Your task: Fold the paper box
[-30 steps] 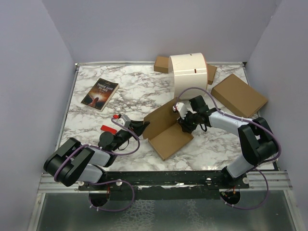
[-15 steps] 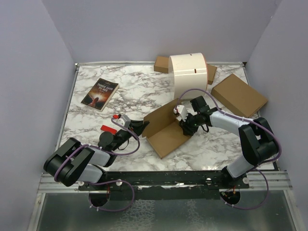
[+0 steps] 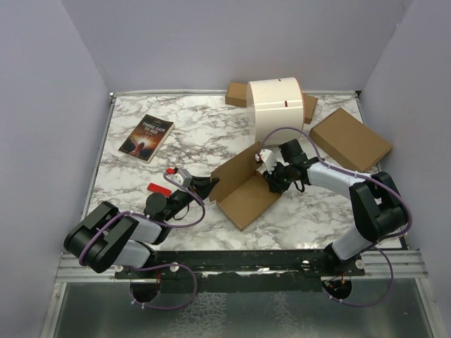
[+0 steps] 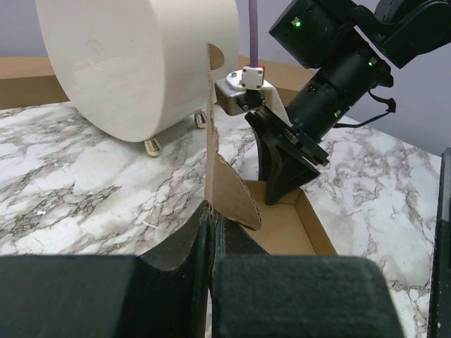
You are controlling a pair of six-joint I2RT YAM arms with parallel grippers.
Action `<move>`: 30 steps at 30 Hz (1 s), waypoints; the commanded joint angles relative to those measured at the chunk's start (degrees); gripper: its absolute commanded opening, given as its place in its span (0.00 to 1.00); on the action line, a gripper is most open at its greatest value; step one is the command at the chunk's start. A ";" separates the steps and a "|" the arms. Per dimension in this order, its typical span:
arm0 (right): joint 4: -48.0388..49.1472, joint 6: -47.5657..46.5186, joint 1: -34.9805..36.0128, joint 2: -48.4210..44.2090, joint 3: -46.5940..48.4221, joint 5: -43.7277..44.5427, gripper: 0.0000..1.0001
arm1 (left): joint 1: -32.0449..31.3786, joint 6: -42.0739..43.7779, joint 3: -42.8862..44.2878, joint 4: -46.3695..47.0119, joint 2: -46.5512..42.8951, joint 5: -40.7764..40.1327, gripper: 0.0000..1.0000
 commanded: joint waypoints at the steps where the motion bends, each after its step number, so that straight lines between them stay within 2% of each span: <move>1: 0.20 0.07 -0.27 -0.05 1.57 -1.83 0.36 | -0.14 0.12 0.70 13.73 -0.70 -0.68 0.00; 2: 0.35 0.61 -0.27 -0.07 1.83 -2.89 0.41 | -0.09 0.13 0.76 13.66 -0.64 -0.74 0.00; 4: 0.88 1.55 -0.32 0.31 2.53 -4.02 0.44 | -0.22 0.09 0.88 13.64 -0.49 -0.62 0.00; 13: 5.94 4.60 -0.07 2.71 3.00 -2.73 0.45 | -0.57 0.07 1.31 13.72 0.07 -0.55 0.00; 23: 16.32 10.18 1.61 2.71 -0.51 5.64 0.44 | -0.92 0.08 1.76 13.73 0.72 -0.50 0.00; 28: 21.43 12.26 1.83 0.80 -2.81 8.65 0.36 | -1.02 0.33 1.42 13.73 0.92 -1.02 0.00; 30: 22.49 12.09 1.90 0.65 -3.46 8.62 0.27 | -1.02 0.32 1.42 13.73 1.12 -1.17 0.00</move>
